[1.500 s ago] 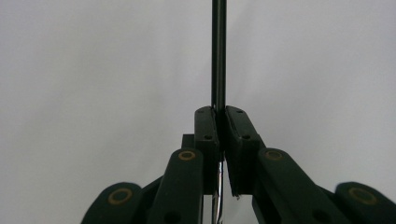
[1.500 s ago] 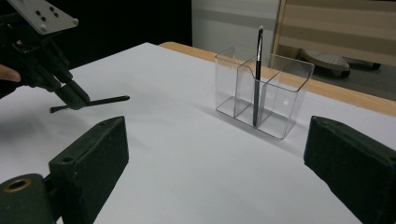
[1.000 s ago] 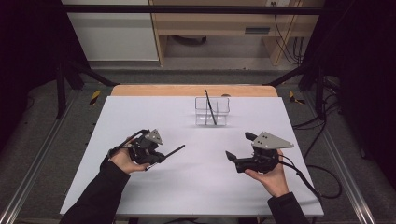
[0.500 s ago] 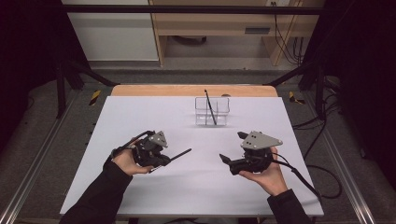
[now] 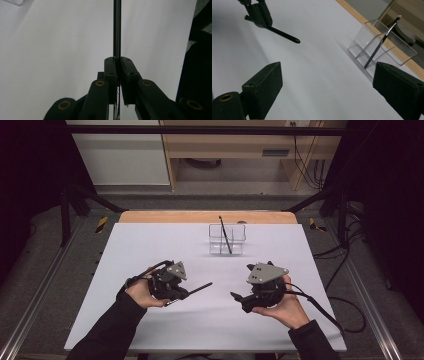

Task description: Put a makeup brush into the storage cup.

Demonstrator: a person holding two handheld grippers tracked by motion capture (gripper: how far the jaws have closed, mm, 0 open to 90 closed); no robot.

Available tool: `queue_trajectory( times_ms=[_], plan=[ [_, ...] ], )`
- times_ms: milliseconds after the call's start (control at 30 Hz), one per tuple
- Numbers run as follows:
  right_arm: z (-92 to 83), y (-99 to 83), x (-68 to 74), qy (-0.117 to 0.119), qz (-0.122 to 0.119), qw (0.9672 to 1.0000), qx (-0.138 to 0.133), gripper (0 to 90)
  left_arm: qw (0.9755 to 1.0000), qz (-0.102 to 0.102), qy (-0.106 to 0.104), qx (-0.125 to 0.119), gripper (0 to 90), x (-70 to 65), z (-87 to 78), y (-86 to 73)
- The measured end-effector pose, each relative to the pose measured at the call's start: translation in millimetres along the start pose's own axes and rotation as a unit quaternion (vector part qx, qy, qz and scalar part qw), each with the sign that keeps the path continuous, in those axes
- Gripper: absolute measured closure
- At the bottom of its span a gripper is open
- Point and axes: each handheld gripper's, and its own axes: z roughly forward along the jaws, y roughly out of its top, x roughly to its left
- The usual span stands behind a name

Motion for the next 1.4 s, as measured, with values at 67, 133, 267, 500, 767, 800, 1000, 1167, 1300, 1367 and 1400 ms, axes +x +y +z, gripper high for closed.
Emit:
queue_trajectory(
  times_ms=[67, 133, 267, 500, 767, 800, 1000, 1167, 1300, 1367, 1400],
  plan=[
    [1.3, 0.8, 2.8, 0.007, -0.005, 1.0, 0.003, 9.6, 1.0, 0.002, -0.001, 0.0, 84.2, -1.1, 0.4, 2.1],
    [2.1, 1.5, 4.8, 0.013, -0.011, 0.9998, 0.007, 9.7, 1.0, 0.005, -0.003, 0.0, 84.2, -2.0, 0.8, 3.9],
    [4.1, 4.3, 7.6, 0.024, -0.03, 0.9991, 0.019, 9.9, 0.9999, 0.01, -0.008, 0.005, 84.2, -3.6, 1.0, 7.6],
    [6.4, 11.1, 13.1, 0.03, -0.051, 0.9977, 0.034, 10.6, 0.9997, 0.016, -0.018, 0.008, 84.2, -7.1, 4.2, 15.0],
    [11.6, 17.4, 20.1, 0.045, -0.082, 0.9944, 0.05, 10.9, 0.9993, 0.025, -0.025, 0.012, 84.2, -8.8, 7.5, 26.0],
    [12.0, 17.9, 20.9, 0.047, -0.084, 0.9941, 0.05, 11.3, 0.9993, 0.024, -0.026, 0.014, 84.2, -9.0, 8.0, 27.4],
    [16.2, 20.2, 25.0, 0.049, -0.104, 0.9914, 0.062, 11.8, 0.9991, 0.027, -0.03, 0.016, 84.2, -12.4, 9.0, 33.6],
    [18.4, 21.2, 28.9, 0.052, -0.121, 0.9889, 0.07, 13.1, 0.9989, 0.029, -0.035, 0.015, 84.2, -14.3, 8.9, 37.0],
    [21.3, 21.9, 31.5, 0.056, -0.136, 0.9857, 0.081, 13.9, 0.9987, 0.026, -0.039, 0.021, 84.1, -14.8, 9.3, 37.9],
    [22.9, 21.9, 32.6, 0.057, -0.142, 0.9846, 0.084, 14.3, 0.9987, 0.026, -0.038, 0.022, 84.1, -15.0, 9.9, 38.2],
    [23.7, 21.9, 33.5, 0.06, -0.143, 0.984, 0.088, 14.6, 0.9987, 0.025, -0.04, 0.022, 84.2, -14.8, 10.0, 38.4]
  ],
)
